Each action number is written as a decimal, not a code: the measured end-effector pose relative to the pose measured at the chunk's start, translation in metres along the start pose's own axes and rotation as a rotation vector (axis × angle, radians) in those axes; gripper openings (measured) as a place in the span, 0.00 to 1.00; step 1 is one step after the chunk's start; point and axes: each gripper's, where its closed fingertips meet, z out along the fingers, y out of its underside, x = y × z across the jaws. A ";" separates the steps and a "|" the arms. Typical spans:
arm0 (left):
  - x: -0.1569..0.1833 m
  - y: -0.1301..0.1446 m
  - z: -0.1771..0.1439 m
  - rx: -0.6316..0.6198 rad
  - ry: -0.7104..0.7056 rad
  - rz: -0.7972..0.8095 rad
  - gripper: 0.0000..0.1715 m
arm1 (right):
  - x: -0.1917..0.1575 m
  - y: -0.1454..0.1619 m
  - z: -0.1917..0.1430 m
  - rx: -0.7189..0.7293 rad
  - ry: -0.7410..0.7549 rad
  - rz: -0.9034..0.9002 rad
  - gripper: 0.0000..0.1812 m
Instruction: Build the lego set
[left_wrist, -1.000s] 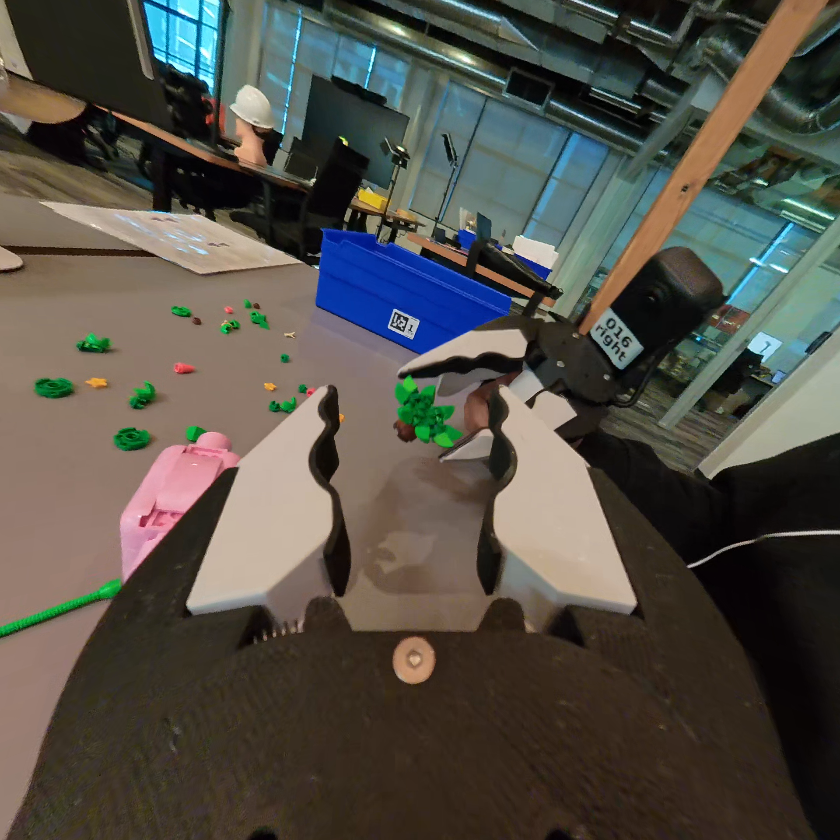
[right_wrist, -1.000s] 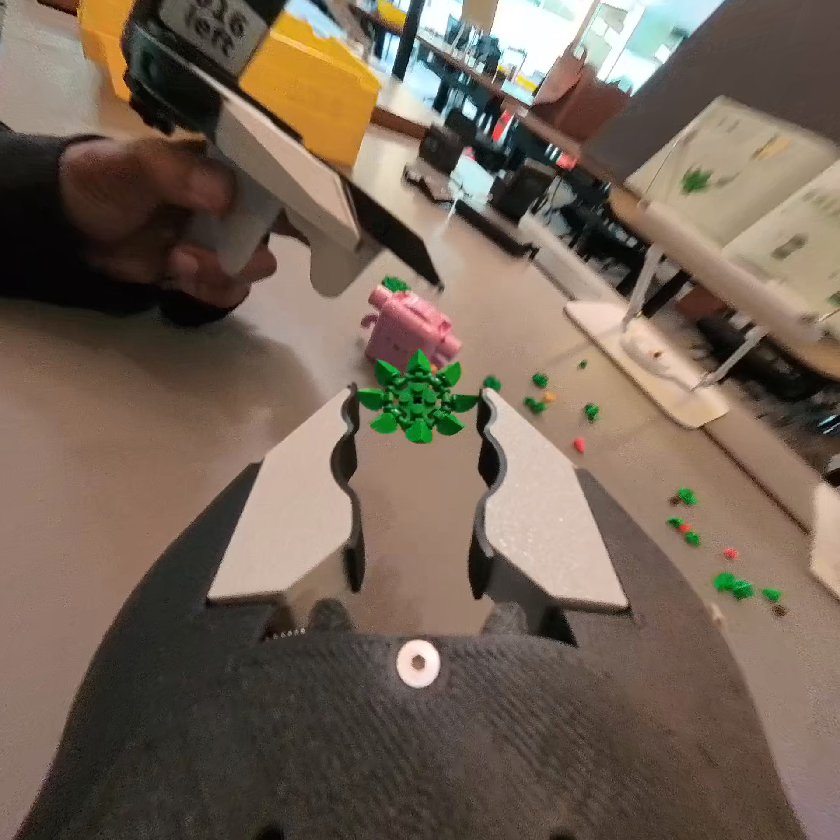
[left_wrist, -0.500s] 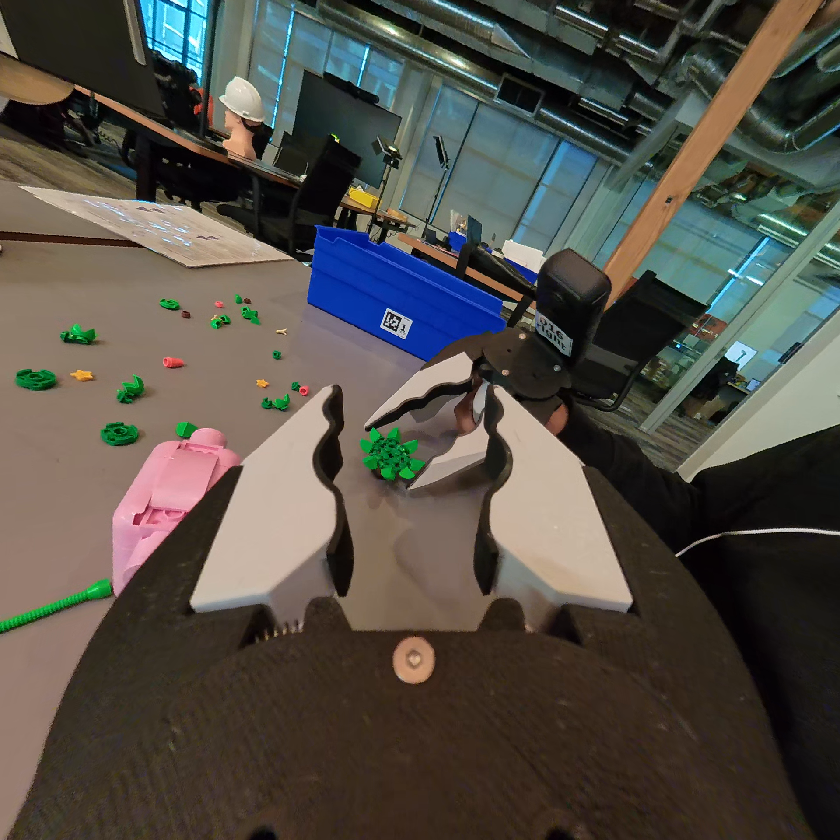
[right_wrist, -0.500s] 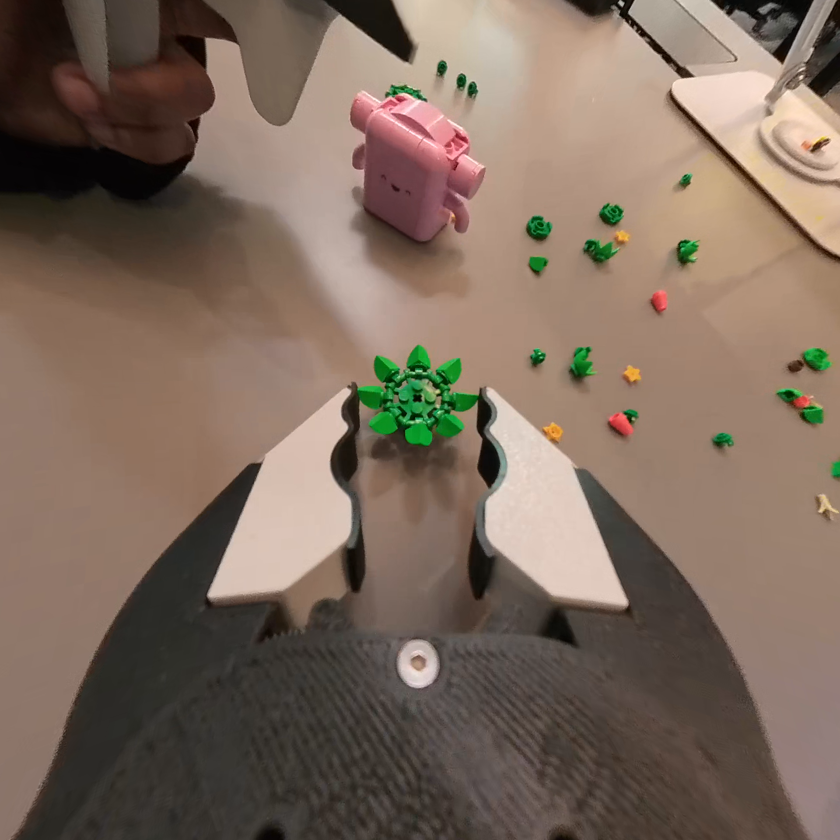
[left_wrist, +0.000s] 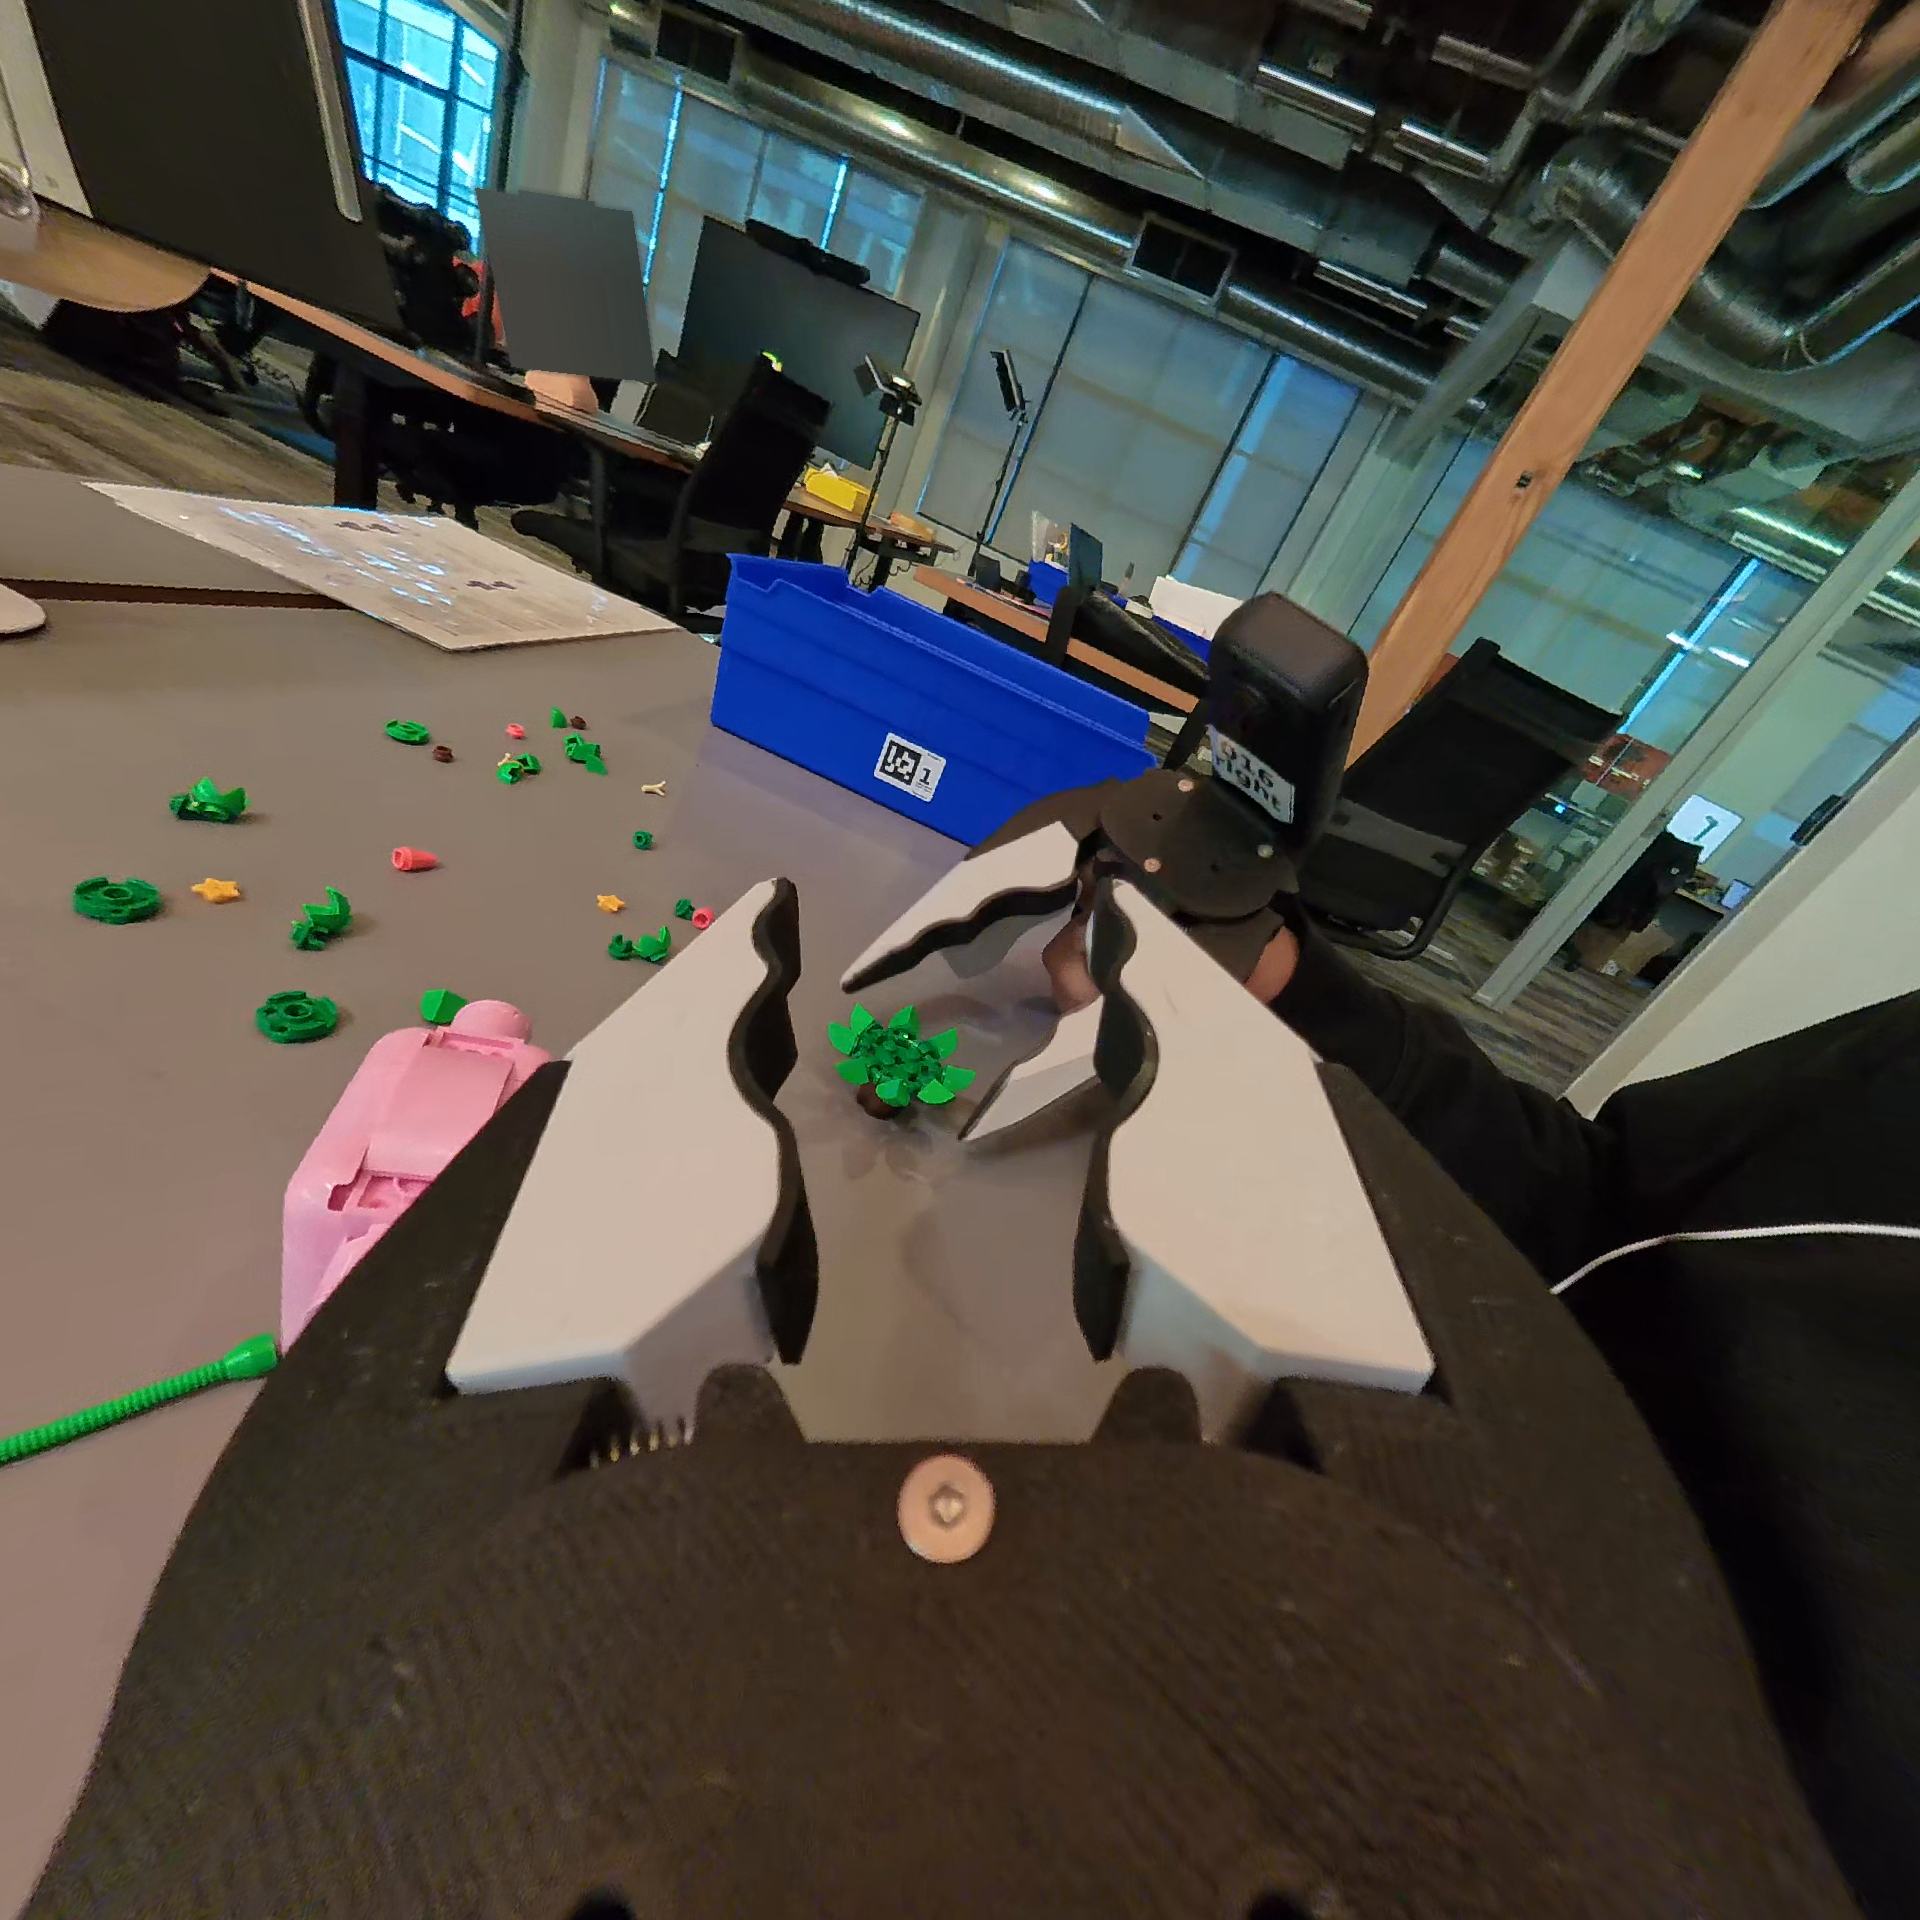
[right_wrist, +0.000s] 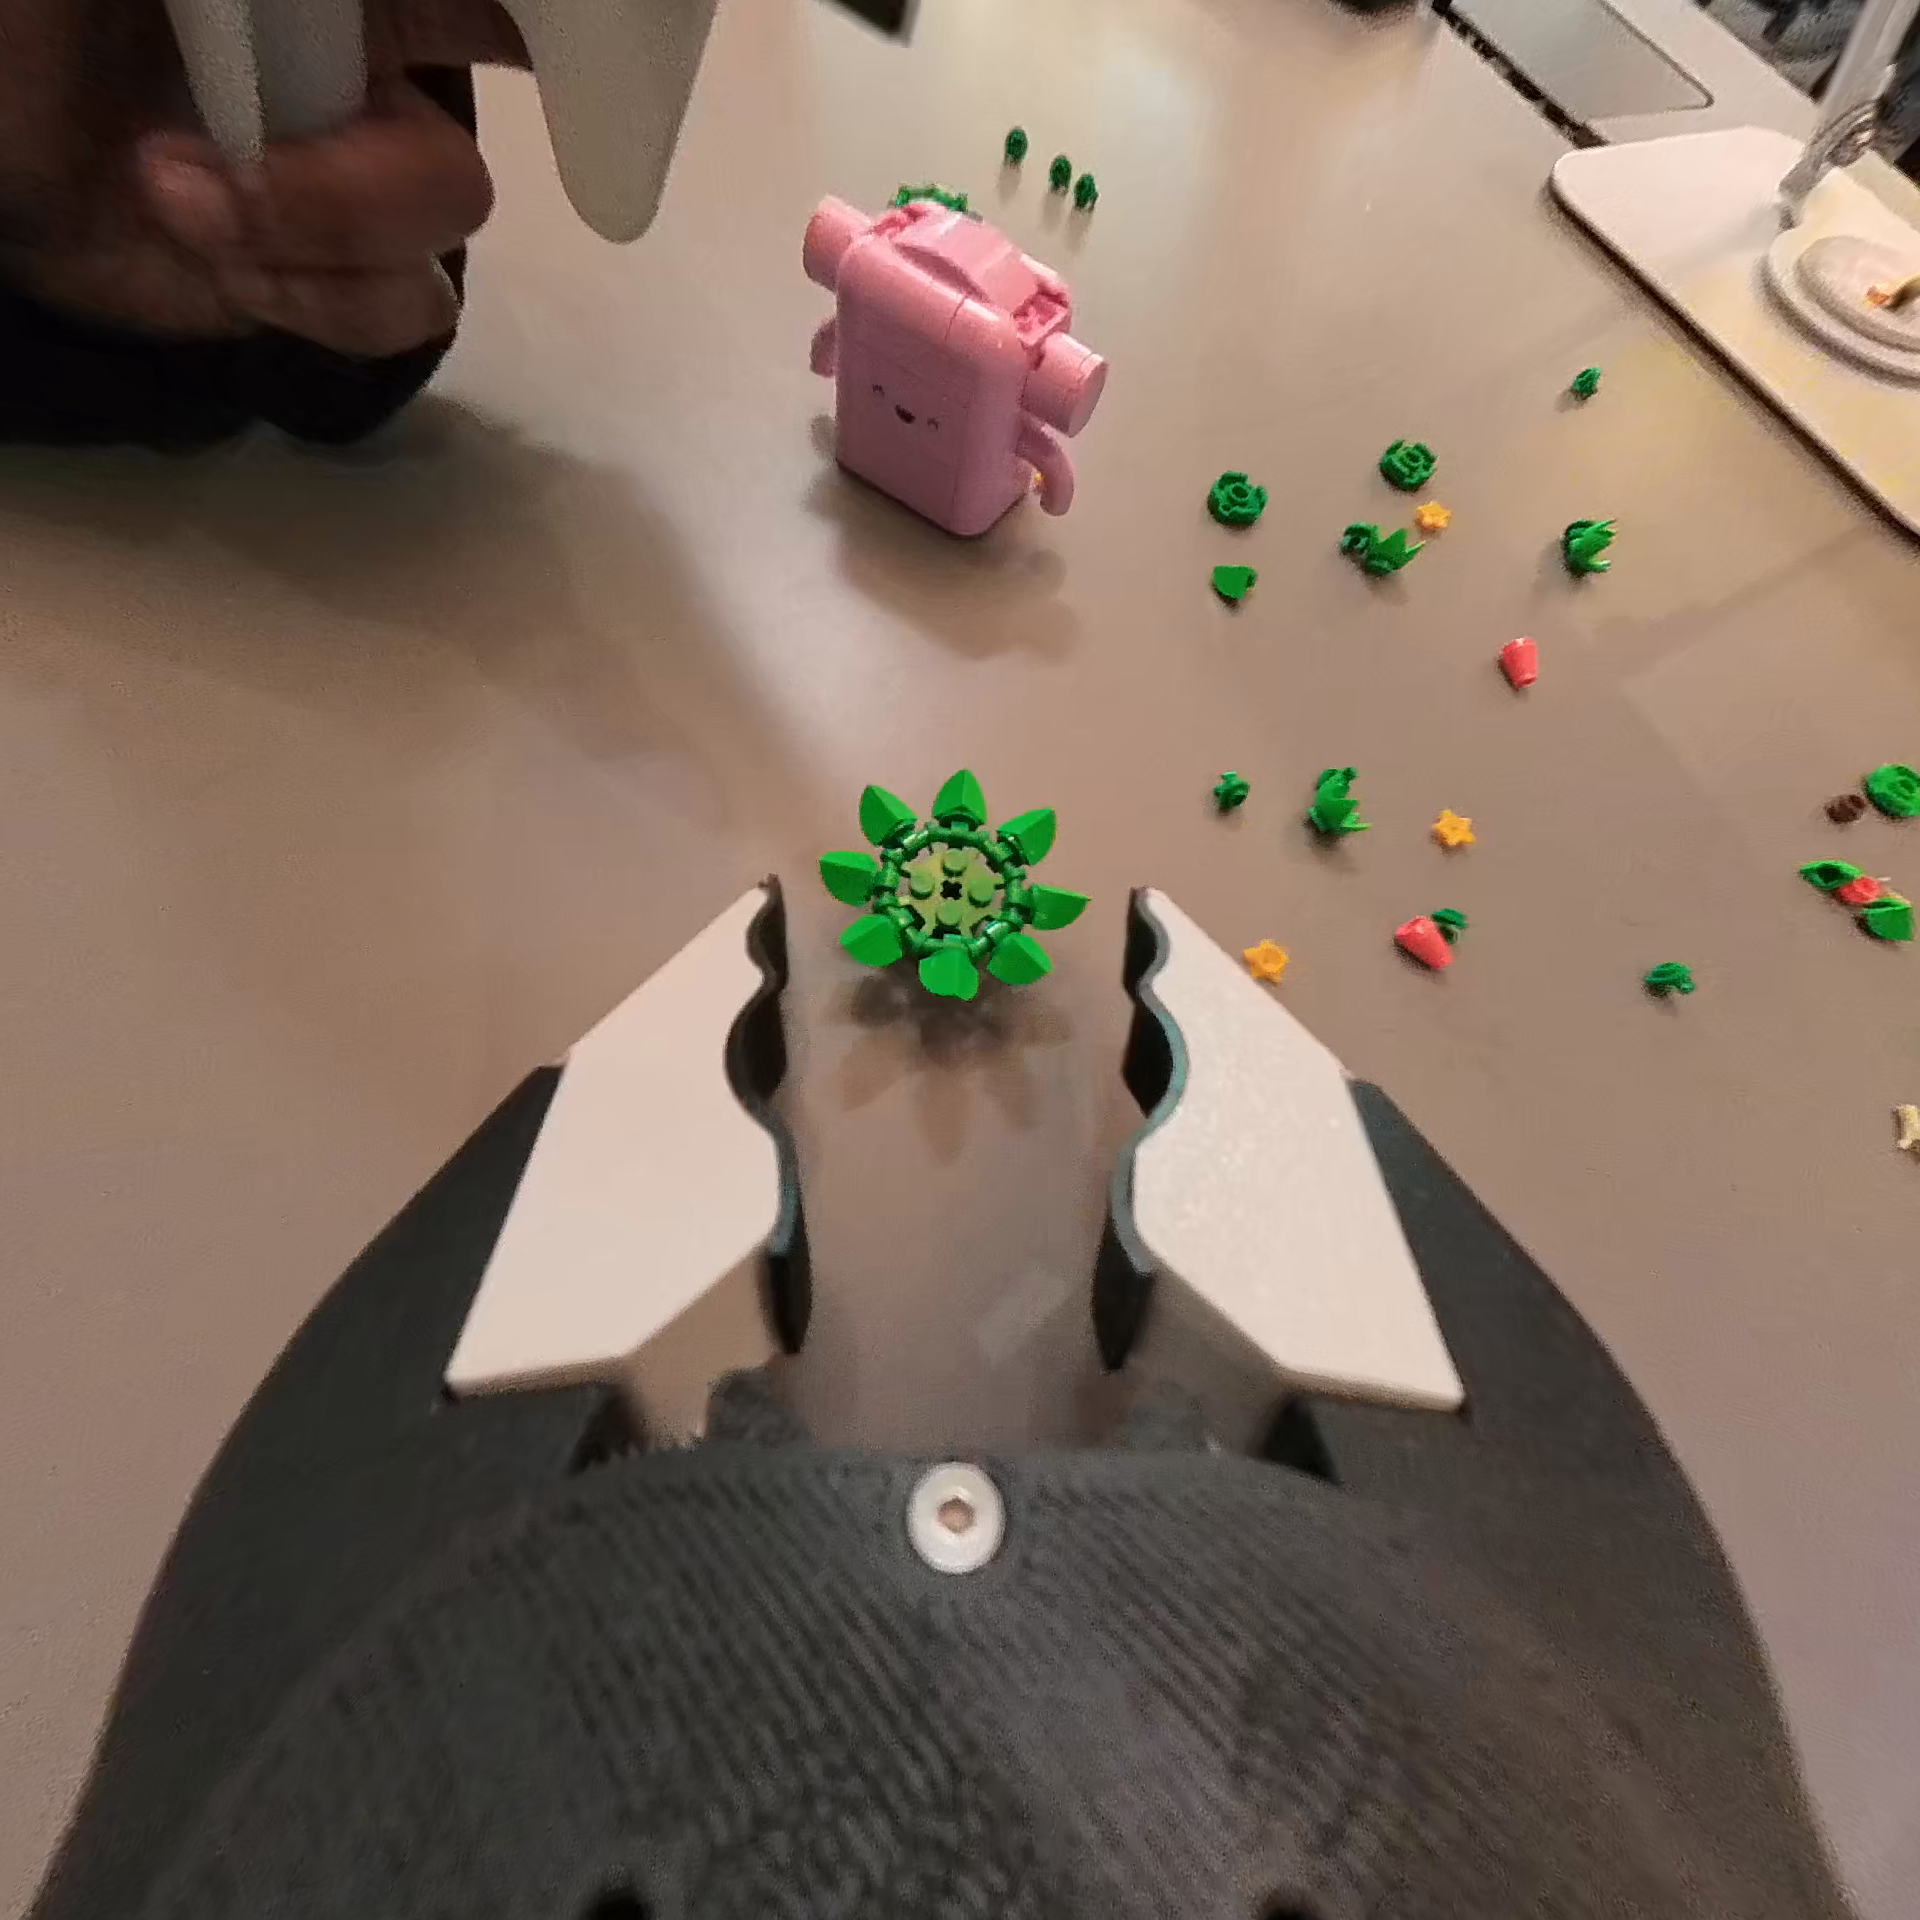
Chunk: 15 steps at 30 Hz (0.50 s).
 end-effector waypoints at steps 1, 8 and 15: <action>0.000 0.000 0.000 -0.002 0.001 0.000 0.30 | 0.003 -0.002 -0.003 0.023 0.002 0.014 0.37; 0.001 0.007 0.004 -0.043 -0.001 0.021 0.31 | 0.041 -0.029 -0.043 0.331 0.076 0.165 0.37; 0.001 0.028 0.015 -0.170 -0.024 0.085 0.30 | 0.060 -0.031 -0.058 0.422 0.119 0.228 0.30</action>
